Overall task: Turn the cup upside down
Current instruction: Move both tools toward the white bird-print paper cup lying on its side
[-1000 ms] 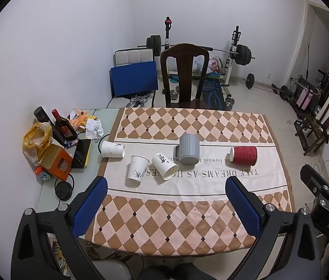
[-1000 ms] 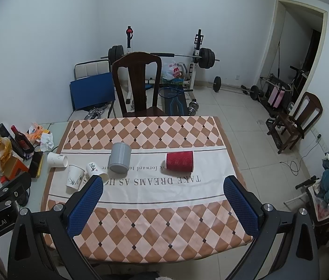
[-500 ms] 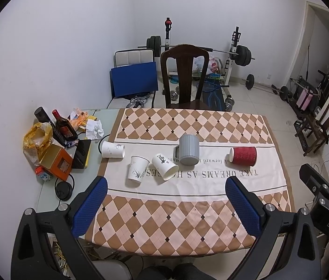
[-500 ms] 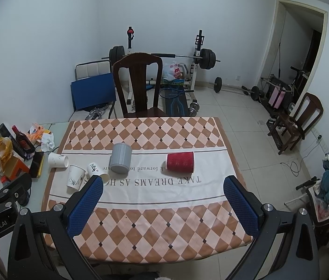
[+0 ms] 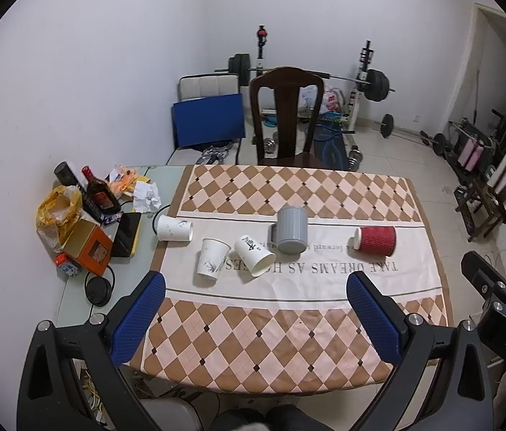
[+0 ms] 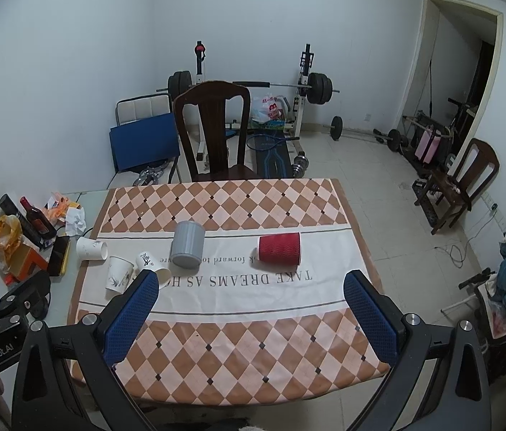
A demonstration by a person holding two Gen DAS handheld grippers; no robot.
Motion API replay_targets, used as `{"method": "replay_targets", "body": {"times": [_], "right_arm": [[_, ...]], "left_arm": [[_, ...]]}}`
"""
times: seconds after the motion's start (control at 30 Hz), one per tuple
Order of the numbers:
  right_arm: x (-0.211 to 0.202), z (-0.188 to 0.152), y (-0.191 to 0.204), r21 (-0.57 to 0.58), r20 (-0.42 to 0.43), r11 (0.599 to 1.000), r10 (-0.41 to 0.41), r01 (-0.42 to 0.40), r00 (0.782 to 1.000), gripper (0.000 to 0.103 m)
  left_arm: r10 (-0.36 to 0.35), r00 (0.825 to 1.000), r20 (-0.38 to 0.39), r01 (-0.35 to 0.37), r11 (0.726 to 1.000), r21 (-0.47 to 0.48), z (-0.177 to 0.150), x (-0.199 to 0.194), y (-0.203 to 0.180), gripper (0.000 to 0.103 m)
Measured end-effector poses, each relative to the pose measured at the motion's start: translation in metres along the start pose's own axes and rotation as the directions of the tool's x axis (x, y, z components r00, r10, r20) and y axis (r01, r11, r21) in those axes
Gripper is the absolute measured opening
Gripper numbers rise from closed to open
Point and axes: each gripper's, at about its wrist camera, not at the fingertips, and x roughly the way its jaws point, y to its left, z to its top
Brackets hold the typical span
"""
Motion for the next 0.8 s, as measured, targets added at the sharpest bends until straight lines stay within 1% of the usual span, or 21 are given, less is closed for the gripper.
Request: {"method": "replay_targets", "body": {"times": [0.03, 0.1, 0.17, 0.23, 0.3, 0.33, 0.37, 0.4, 0.47, 0.5, 0.57, 0.6, 0.63, 0.7, 0.77, 0.8], "right_arm": [[0.003, 0.002, 0.001, -0.003, -0.011, 1.0, -0.001, 0.001, 1.0, 0.103], [0.024, 0.009, 0.01, -0.005, -0.06, 1.0, 0.013, -0.014, 0.998, 0.103], [0.059, 0.007, 0.024, -0.016, -0.126, 0.999, 0.046, -0.048, 0.991, 0.103], [0.093, 0.002, 0.05, -0.035, -0.195, 0.996, 0.075, -0.084, 0.978, 0.103], [0.133, -0.01, 0.072, -0.071, -0.266, 0.99, 0.097, -0.12, 0.959, 0.103], [0.153, -0.025, 0.072, -0.089, -0.293, 0.987, 0.104, -0.136, 0.95, 0.103], [0.168, -0.03, 0.084, -0.105, -0.319, 0.983, 0.111, -0.152, 0.941, 0.103], [0.179, -0.037, 0.089, -0.117, -0.34, 0.98, 0.114, -0.162, 0.934, 0.103], [0.216, -0.05, 0.114, -0.147, -0.41, 0.97, 0.118, -0.193, 0.904, 0.103], [0.225, -0.056, 0.117, -0.153, -0.426, 0.967, 0.119, -0.201, 0.897, 0.103], [0.255, -0.066, 0.14, -0.181, -0.476, 0.961, 0.103, -0.211, 0.873, 0.103], [0.263, -0.07, 0.146, -0.187, -0.49, 0.958, 0.102, -0.218, 0.866, 0.103], [0.277, -0.076, 0.158, -0.194, -0.514, 0.955, 0.096, -0.224, 0.853, 0.103], [0.292, -0.082, 0.168, -0.197, -0.542, 0.952, 0.092, -0.233, 0.835, 0.103], [0.321, -0.087, 0.19, -0.195, -0.575, 0.955, 0.072, -0.222, 0.815, 0.103], [0.33, -0.088, 0.194, -0.189, -0.588, 0.959, 0.063, -0.212, 0.806, 0.101]], "left_arm": [[0.012, 1.0, -0.004, -0.012, 1.0, -0.01, 0.002, 0.003, 0.002, 0.103], [0.046, 0.999, -0.028, -0.047, 0.998, -0.04, 0.005, 0.015, 0.009, 0.103], [0.1, 0.993, -0.069, -0.105, 0.992, -0.07, 0.006, 0.034, 0.02, 0.103], [0.143, 0.984, -0.104, -0.154, 0.984, -0.096, 0.0, 0.053, 0.032, 0.103], [0.22, 0.963, -0.158, -0.24, 0.963, -0.122, -0.005, 0.079, 0.05, 0.103], [0.242, 0.954, -0.178, -0.267, 0.955, -0.129, -0.01, 0.09, 0.057, 0.103], [0.269, 0.941, -0.207, -0.299, 0.945, -0.134, -0.015, 0.101, 0.065, 0.103], [0.284, 0.932, -0.227, -0.319, 0.938, -0.136, -0.02, 0.109, 0.07, 0.103], [0.313, 0.91, -0.272, -0.358, 0.924, -0.136, -0.03, 0.129, 0.082, 0.103], [0.326, 0.896, -0.3, -0.379, 0.915, -0.136, -0.036, 0.141, 0.089, 0.103], [0.333, 0.876, -0.35, -0.4, 0.906, -0.14, -0.043, 0.162, 0.103, 0.103], [0.334, 0.865, -0.375, -0.41, 0.901, -0.142, -0.047, 0.172, 0.109, 0.103], [0.329, 0.86, -0.39, -0.41, 0.9, -0.147, -0.049, 0.182, 0.116, 0.103], [0.32, 0.846, -0.426, -0.414, 0.898, -0.148, -0.052, 0.202, 0.129, 0.103], [0.298, 0.836, -0.461, -0.407, 0.9, -0.156, -0.052, 0.224, 0.142, 0.103], [0.28, 0.83, -0.482, -0.4, 0.902, -0.165, -0.051, 0.236, 0.15, 0.103]]}}
